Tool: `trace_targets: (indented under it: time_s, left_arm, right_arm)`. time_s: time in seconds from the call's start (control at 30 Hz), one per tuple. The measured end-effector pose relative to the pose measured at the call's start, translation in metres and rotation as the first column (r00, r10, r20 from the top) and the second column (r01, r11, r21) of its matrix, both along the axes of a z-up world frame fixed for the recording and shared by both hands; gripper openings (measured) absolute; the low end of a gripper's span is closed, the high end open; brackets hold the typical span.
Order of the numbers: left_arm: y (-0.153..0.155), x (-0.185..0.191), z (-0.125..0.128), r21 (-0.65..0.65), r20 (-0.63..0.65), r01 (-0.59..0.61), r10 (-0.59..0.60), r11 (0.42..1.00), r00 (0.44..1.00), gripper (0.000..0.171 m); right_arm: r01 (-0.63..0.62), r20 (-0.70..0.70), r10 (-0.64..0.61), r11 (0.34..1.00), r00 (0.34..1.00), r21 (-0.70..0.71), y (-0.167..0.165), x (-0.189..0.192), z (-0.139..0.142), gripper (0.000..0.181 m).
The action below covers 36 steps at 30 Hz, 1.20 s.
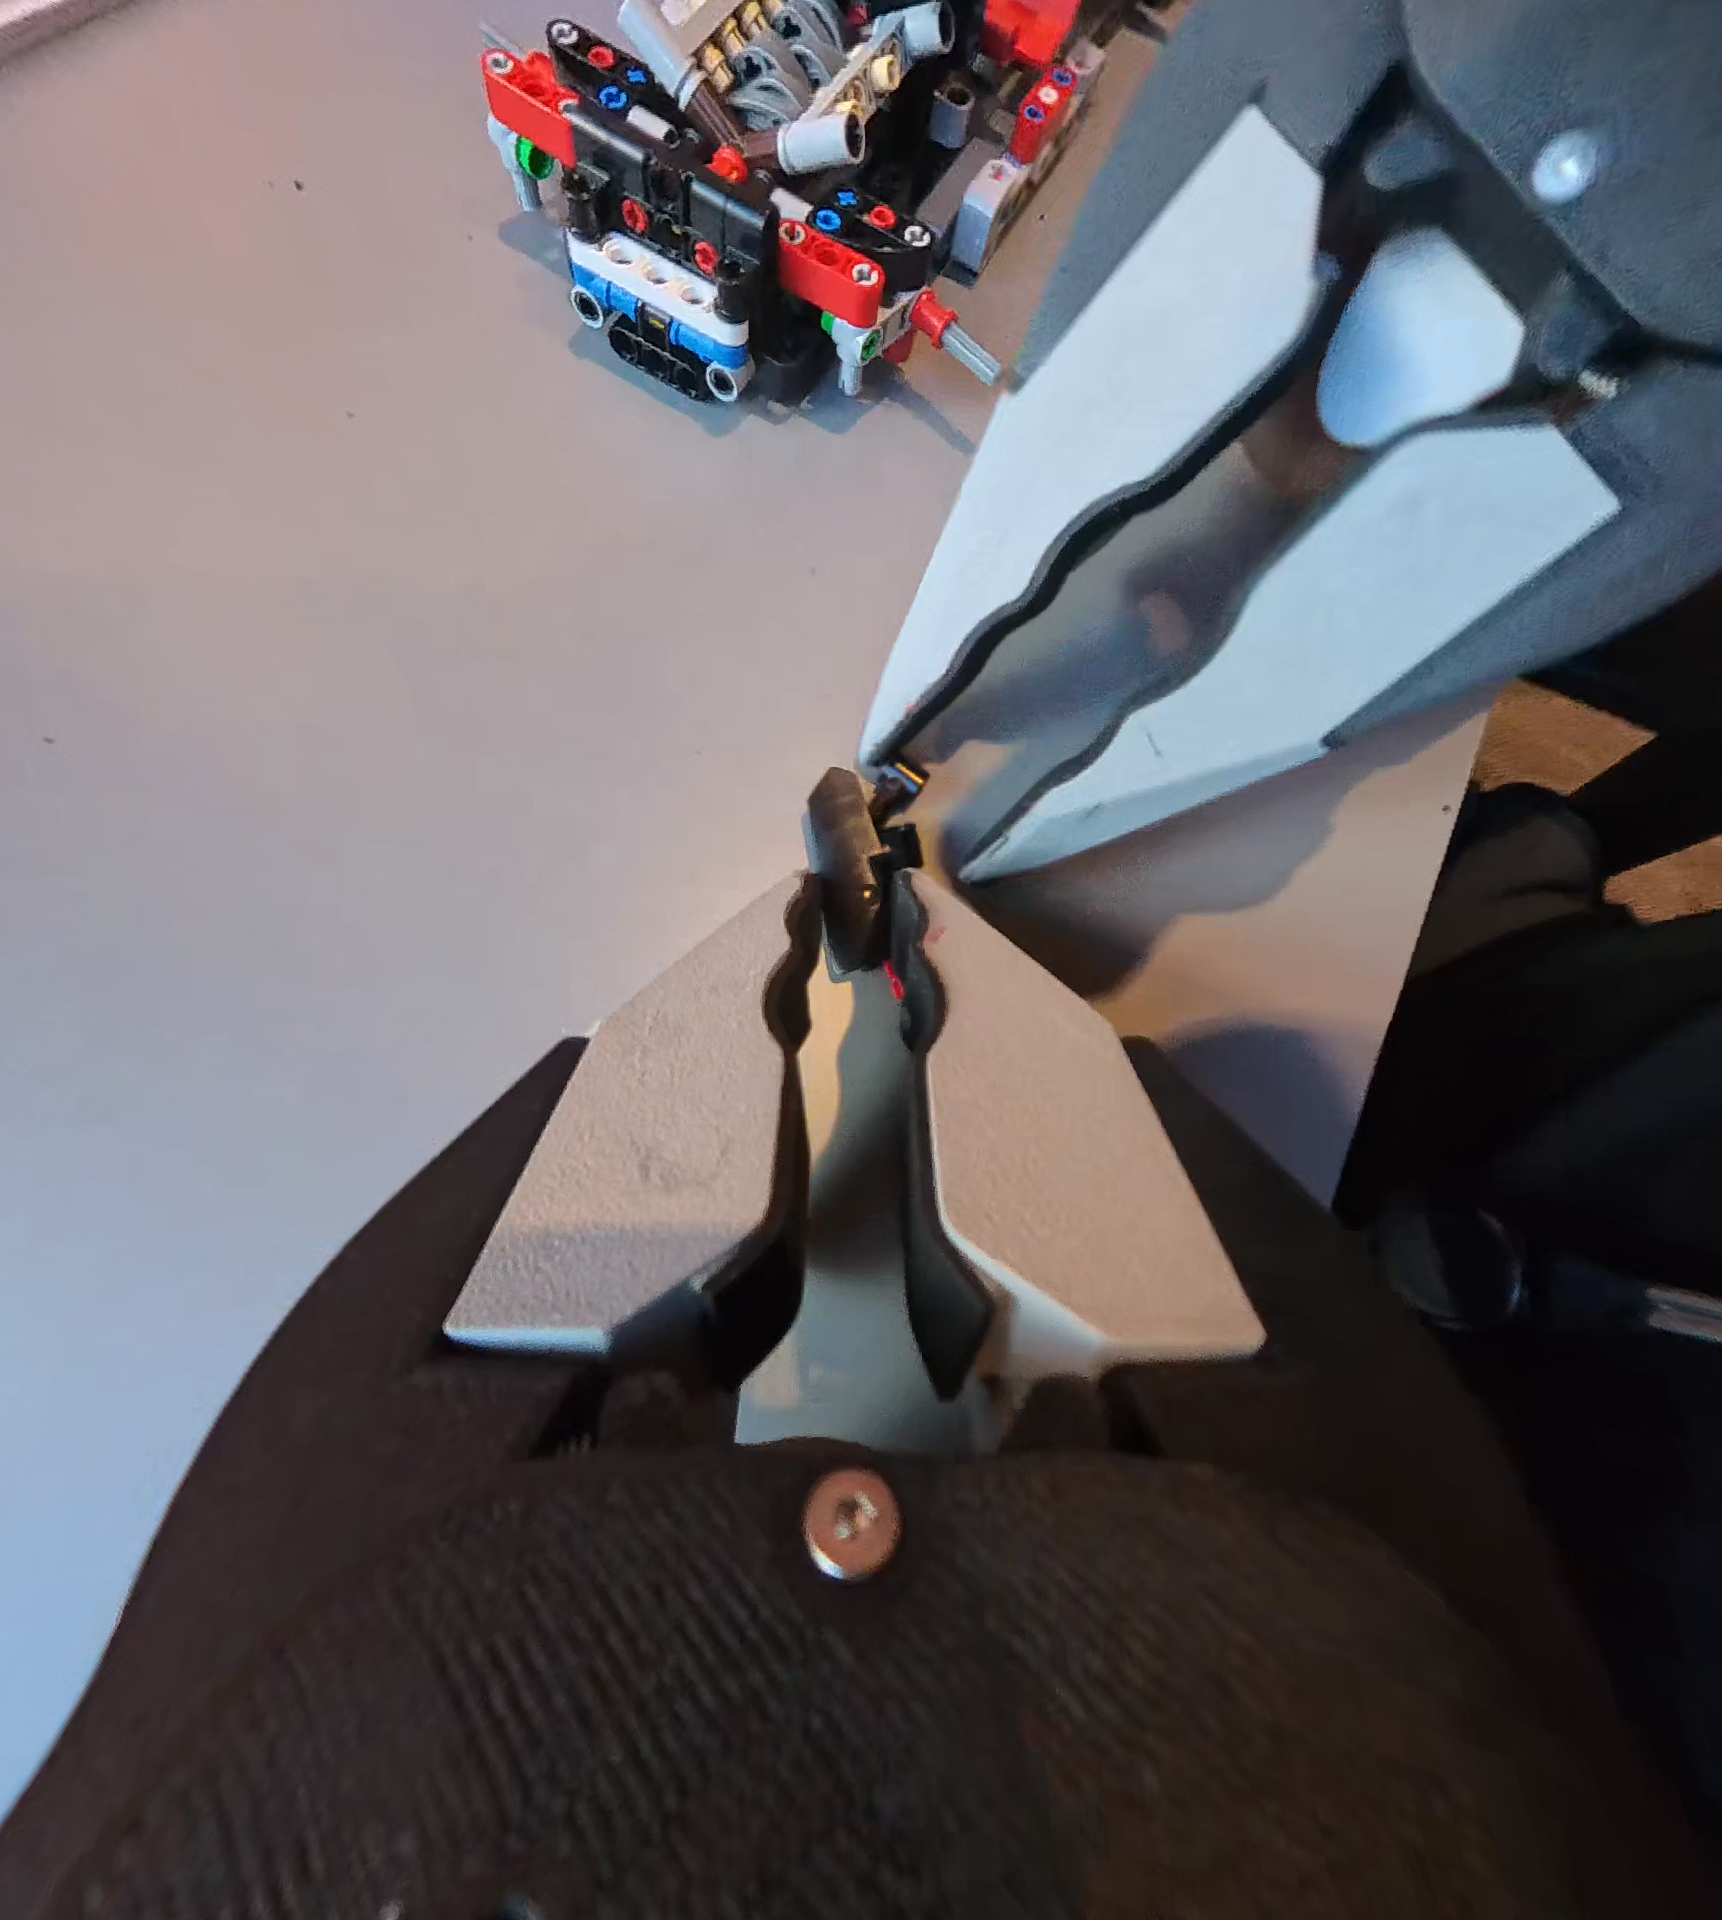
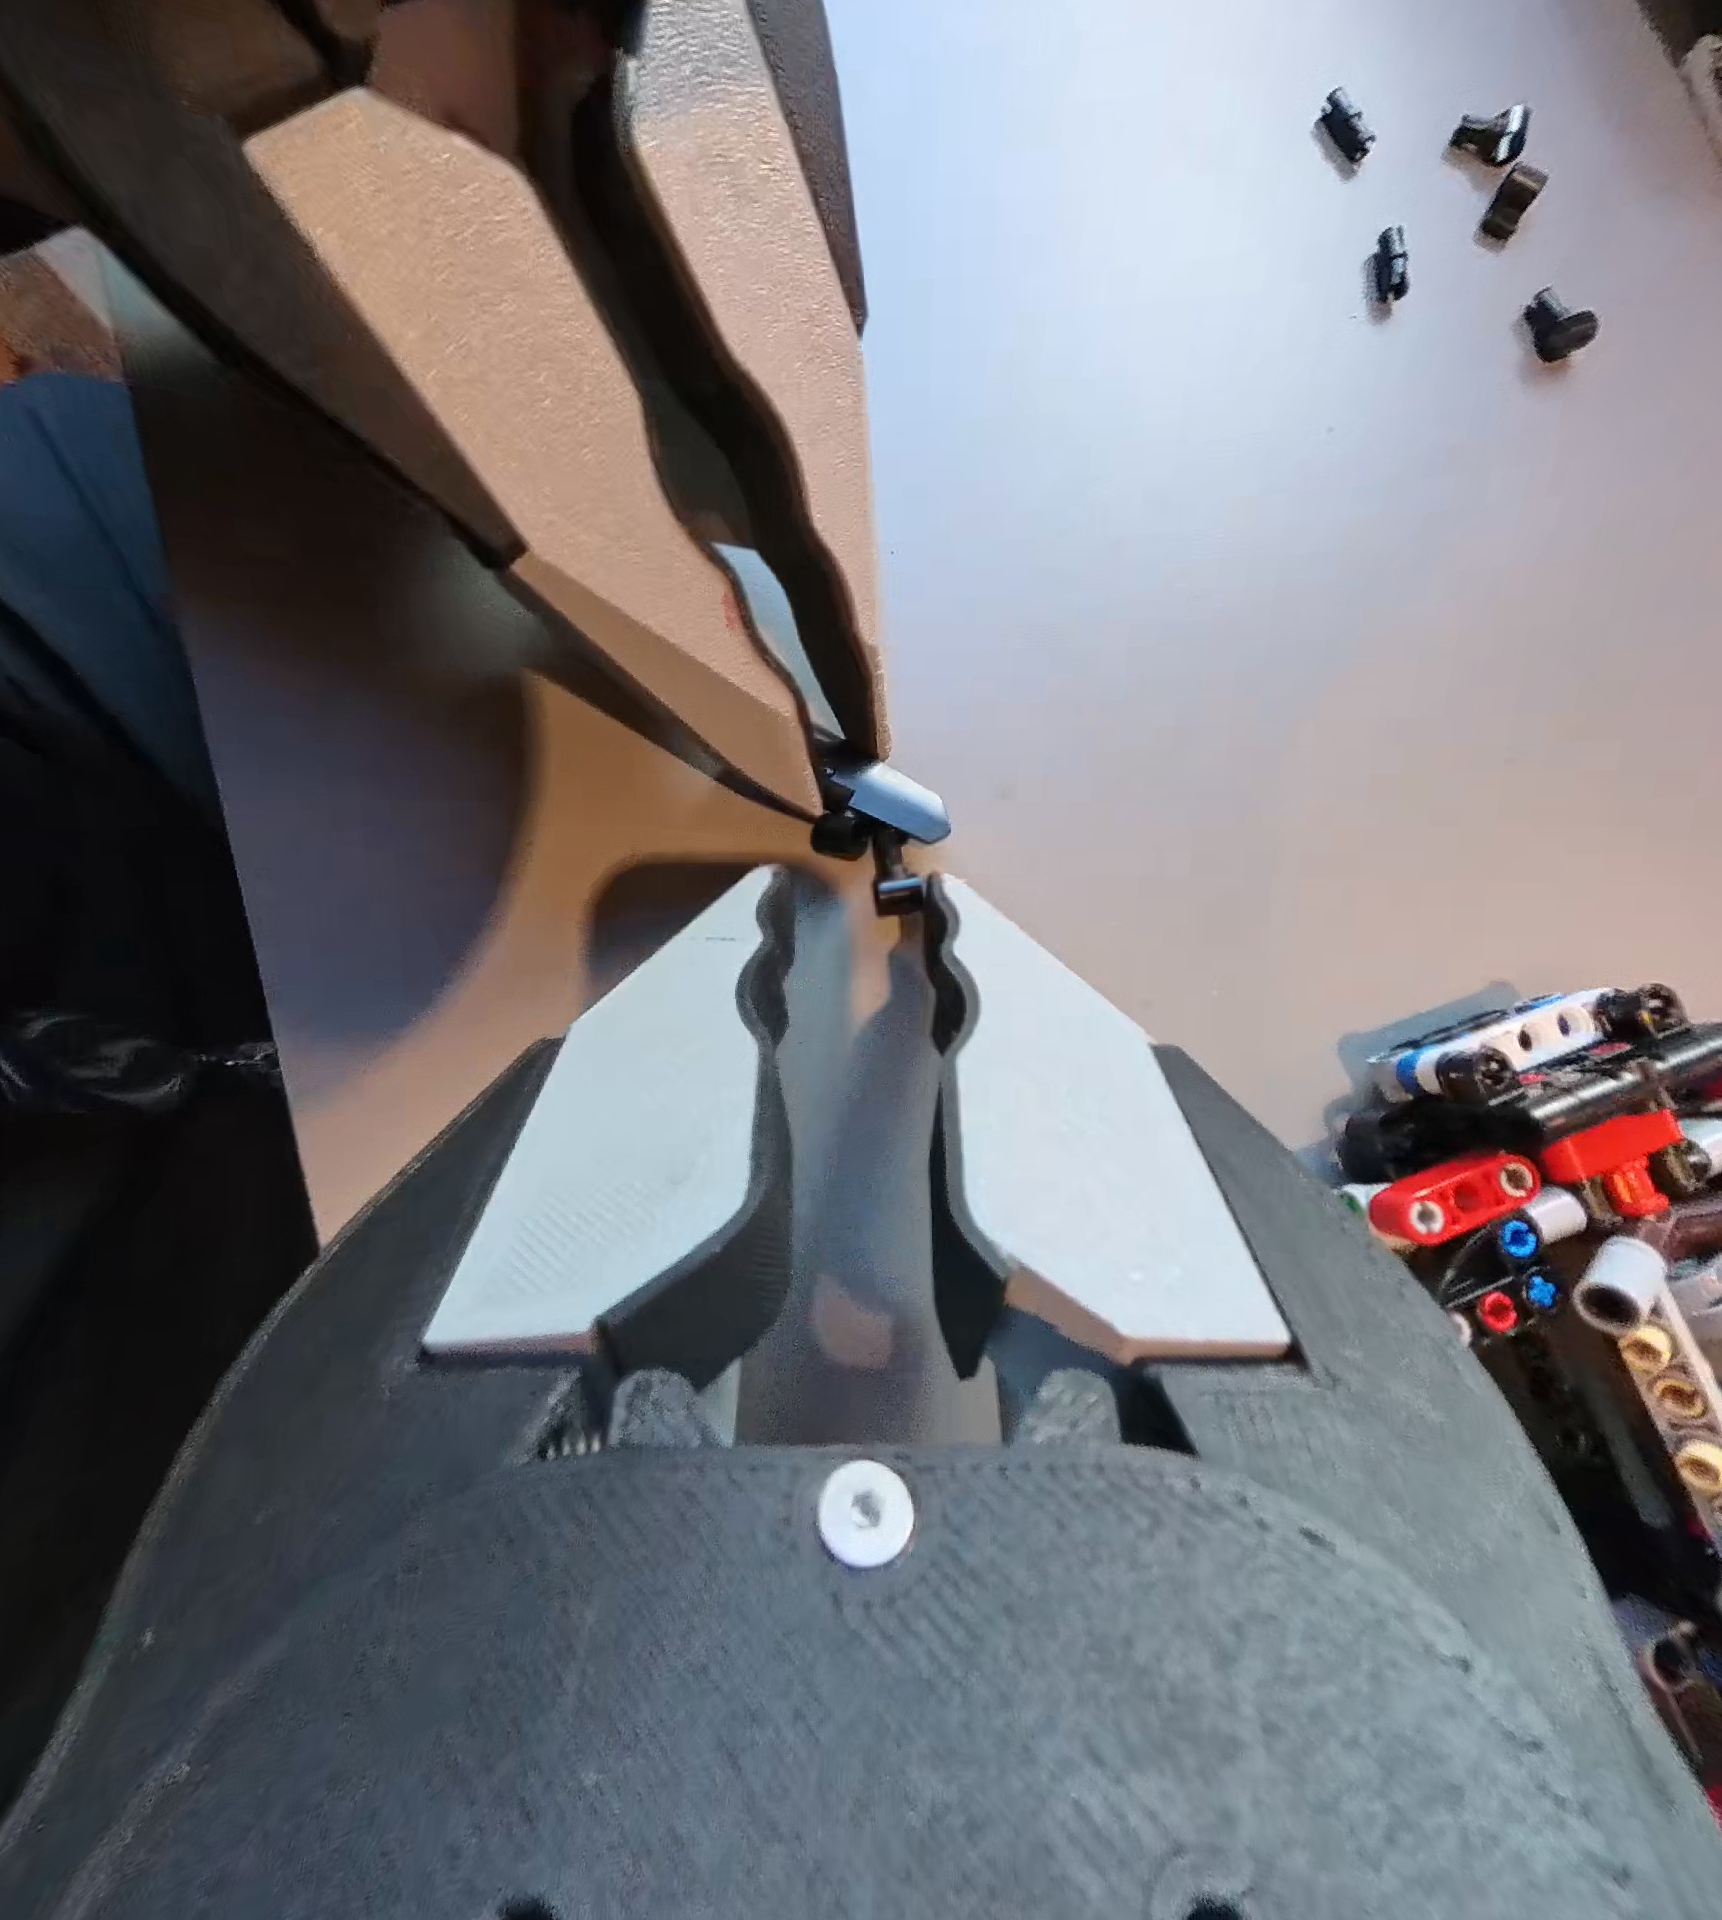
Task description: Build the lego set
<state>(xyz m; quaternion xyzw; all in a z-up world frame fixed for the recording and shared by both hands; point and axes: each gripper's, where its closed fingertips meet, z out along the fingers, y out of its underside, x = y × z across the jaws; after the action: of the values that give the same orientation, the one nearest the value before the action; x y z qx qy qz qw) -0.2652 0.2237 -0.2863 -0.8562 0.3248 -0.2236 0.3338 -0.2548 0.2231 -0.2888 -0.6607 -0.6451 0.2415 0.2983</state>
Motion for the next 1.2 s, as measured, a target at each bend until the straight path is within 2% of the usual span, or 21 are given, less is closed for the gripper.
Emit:
trace_targets:
  time_s: [0.1, 0.27, 0.37, 0.47, 0.6, 0.73, 0.8, 0.9, 1.03, 1.2]
  left_arm:
    - [0.0, 0.0, 0.0, -0.015, 0.012, -0.007, 0.007, 1.0, 1.0, 0.01]
    - [0.001, 0.0, 0.0, -0.015, 0.019, -0.018, 0.018, 1.0, 1.0, 0.01]
    - [0.0, -0.001, 0.0, -0.018, 0.023, -0.02, 0.021, 1.0, 1.0, 0.01]
    - [0.0, -0.001, 0.0, -0.036, 0.041, -0.025, 0.026, 0.999, 0.999, 0.01]
    - [0.001, -0.001, 0.0, -0.08, 0.079, -0.045, 0.051, 0.996, 0.996, 0.01]
    - [0.001, -0.001, 0.001, -0.111, 0.102, -0.06, 0.071, 0.992, 0.992, 0.01]
    - [0.001, -0.001, 0.001, -0.122, 0.117, -0.068, 0.082, 0.99, 0.99, 0.01]
    - [0.001, -0.001, 0.001, -0.147, 0.142, -0.071, 0.093, 0.987, 0.986, 0.009]
    - [0.002, -0.002, 0.001, -0.166, 0.16, -0.079, 0.106, 0.983, 0.981, 0.009]
    - [0.004, -0.003, 0.002, -0.19, 0.182, -0.088, 0.123, 0.978, 0.976, 0.009]
  right_arm:
    - [0.022, -0.025, -0.021, 0.998, 0.999, 0.056, 0.001, 0.001, 0.001, 0.021]
    - [0.074, -0.025, -0.073, 0.997, 0.997, 0.021, 0.004, 0.009, 0.001, 0.027]
    - [0.095, -0.018, -0.094, 0.994, 0.995, 0.05, 0.007, 0.017, 0.003, 0.029]
    - [0.062, -0.065, -0.052, 0.987, 0.996, 0.148, 0.0, 0.009, 0.014, 0.02]
    - [0.026, -0.021, -0.021, 0.957, 1.0, 0.29, -0.006, -0.005, 0.004, 0.014]
    - [0.07, -0.066, -0.052, 0.946, 0.996, 0.316, -0.001, -0.009, 0.01, 0.011]
    - [0.05, -0.053, -0.034, 0.94, 0.998, 0.339, -0.004, -0.011, 0.008, 0.006]
    - [0.056, -0.028, -0.049, 0.915, 0.998, 0.4, -0.002, -0.012, 0.006, 0.007]
    - [0.094, -0.029, -0.089, 0.922, 0.996, 0.376, 0.0, -0.012, 0.005, 0.005]
    - [0.117, -0.02, -0.121, 0.892, 0.992, 0.437, 0.002, -0.013, 0.004, 0.004]
